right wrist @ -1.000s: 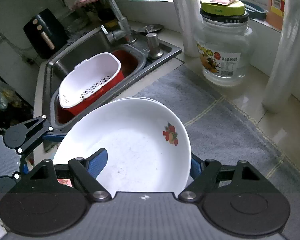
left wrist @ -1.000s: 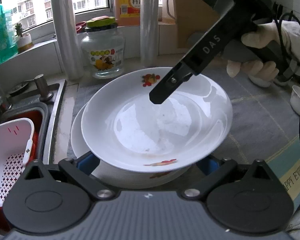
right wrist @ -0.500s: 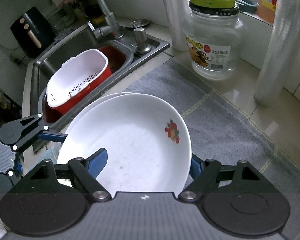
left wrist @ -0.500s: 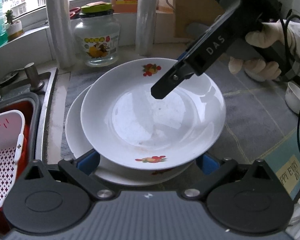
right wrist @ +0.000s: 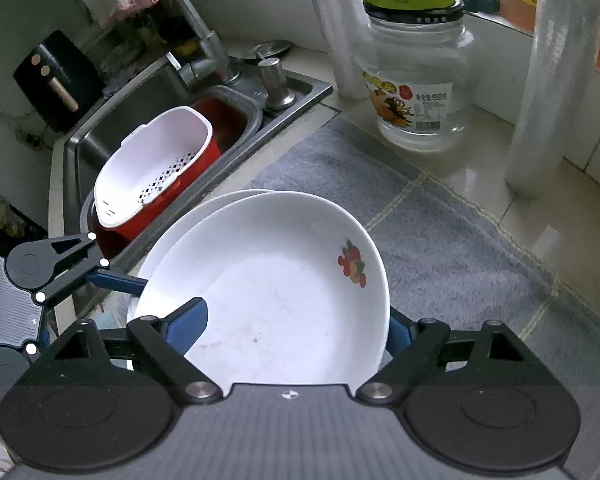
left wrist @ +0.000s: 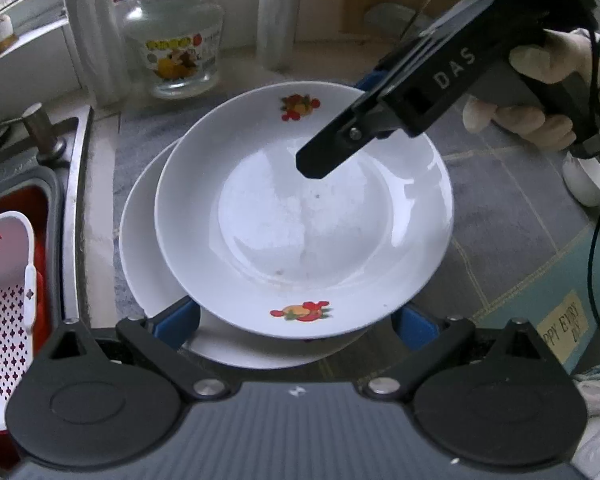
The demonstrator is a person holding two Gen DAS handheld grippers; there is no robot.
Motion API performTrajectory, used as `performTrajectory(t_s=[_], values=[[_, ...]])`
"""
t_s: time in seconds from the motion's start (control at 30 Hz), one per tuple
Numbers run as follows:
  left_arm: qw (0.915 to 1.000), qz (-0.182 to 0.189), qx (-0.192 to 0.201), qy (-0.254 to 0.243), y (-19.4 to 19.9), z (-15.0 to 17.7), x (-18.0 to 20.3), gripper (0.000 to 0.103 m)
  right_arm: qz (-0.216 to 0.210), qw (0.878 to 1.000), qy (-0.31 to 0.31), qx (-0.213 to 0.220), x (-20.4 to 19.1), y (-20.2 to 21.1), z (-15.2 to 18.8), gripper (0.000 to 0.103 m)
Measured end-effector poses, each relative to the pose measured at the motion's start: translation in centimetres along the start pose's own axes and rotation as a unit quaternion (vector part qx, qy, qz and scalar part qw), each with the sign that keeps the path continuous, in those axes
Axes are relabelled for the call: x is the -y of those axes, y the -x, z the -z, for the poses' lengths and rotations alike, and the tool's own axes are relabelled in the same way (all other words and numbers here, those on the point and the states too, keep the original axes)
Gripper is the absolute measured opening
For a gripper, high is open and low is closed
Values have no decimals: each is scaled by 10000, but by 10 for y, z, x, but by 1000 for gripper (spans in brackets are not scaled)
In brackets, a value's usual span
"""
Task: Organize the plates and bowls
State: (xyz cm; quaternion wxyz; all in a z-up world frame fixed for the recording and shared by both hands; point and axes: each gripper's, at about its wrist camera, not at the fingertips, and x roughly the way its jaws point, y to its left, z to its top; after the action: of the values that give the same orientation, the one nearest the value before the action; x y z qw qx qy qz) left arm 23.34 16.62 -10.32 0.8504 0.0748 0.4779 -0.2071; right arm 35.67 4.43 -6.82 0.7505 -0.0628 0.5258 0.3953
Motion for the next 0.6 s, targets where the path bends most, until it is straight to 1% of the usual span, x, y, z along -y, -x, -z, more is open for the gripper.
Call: performTrajectory(t_s=[0.07,0.17,0.23,0.4,0.53,0.6], values=[[9999,-80,-132,-70,0,-2,4,101,-46,10000,-38,10,1,1,1,93],[9989,-293,-304,-184,-2,-6,10,101,-94,9999,-63,0,0,1,2,94],[9987,-358,-298,-227,-3,-5,11,102,-72,10000,-26,-6,-2,1,2,95],[9987,-369,-280,-208,-4,-5,10,102,-117,9999,-34,-13,-1,1,3,95],[9986,-419,-252,-220,-4,-4,11,102,-79,9999,40,-56,-6,1,3,100],[9986,-440,-212,-204,-3,-2,12,102,3,9999,101,-91,-9,0,3,101]])
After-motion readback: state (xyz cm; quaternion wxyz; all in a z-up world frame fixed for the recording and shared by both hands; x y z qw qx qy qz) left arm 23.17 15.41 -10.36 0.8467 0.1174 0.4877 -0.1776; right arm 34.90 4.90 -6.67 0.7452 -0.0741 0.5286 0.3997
